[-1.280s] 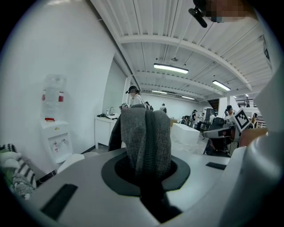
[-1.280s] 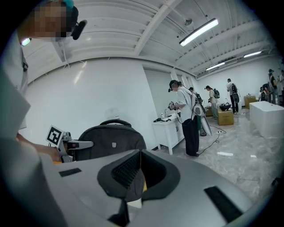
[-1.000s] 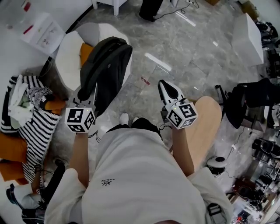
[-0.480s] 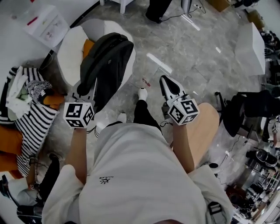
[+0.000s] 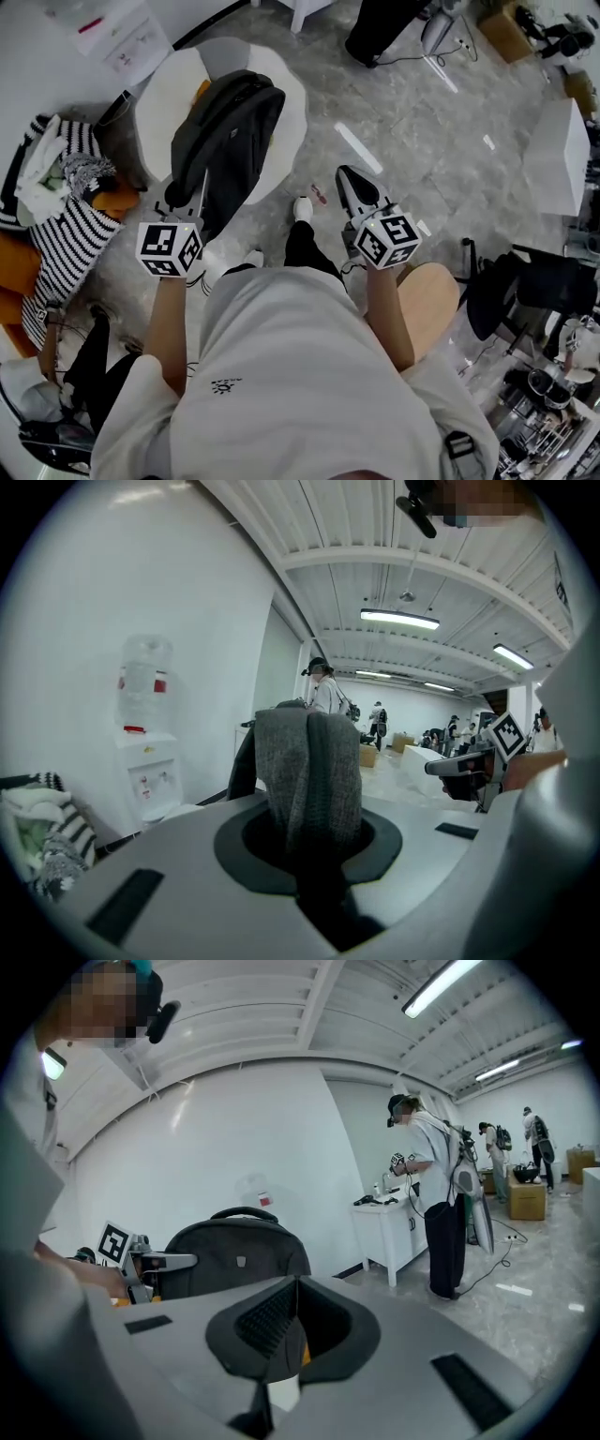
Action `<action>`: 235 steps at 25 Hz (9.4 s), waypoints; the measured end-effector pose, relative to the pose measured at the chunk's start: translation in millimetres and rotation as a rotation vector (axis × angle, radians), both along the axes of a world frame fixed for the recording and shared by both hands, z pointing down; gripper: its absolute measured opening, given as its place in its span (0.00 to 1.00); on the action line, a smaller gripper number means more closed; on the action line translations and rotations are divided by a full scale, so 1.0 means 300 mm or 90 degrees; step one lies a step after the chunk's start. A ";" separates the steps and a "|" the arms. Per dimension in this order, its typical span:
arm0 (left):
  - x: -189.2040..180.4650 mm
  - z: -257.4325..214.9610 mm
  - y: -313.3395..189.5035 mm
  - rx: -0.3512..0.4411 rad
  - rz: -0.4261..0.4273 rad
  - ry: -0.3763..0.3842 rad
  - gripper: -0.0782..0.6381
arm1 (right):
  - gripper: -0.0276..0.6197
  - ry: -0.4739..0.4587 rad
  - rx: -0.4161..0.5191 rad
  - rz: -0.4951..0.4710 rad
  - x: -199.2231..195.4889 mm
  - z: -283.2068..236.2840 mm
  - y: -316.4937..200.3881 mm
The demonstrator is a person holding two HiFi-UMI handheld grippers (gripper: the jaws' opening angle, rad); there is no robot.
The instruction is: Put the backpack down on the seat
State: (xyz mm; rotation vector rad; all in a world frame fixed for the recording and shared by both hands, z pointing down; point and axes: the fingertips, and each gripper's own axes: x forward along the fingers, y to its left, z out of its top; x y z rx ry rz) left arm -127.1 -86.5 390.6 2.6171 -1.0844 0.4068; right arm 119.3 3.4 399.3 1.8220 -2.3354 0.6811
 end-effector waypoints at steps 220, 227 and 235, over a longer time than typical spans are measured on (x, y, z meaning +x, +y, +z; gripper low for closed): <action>0.362 -0.072 0.324 -0.035 -0.183 0.125 0.13 | 0.08 -0.058 0.036 -0.252 0.244 0.043 0.113; 0.376 -0.110 0.385 -0.004 -0.179 0.118 0.13 | 0.08 -0.041 0.078 -0.255 0.279 -0.036 0.155; 0.333 -0.154 0.327 0.013 -0.150 0.109 0.13 | 0.08 -0.020 0.082 -0.249 0.212 -0.083 0.134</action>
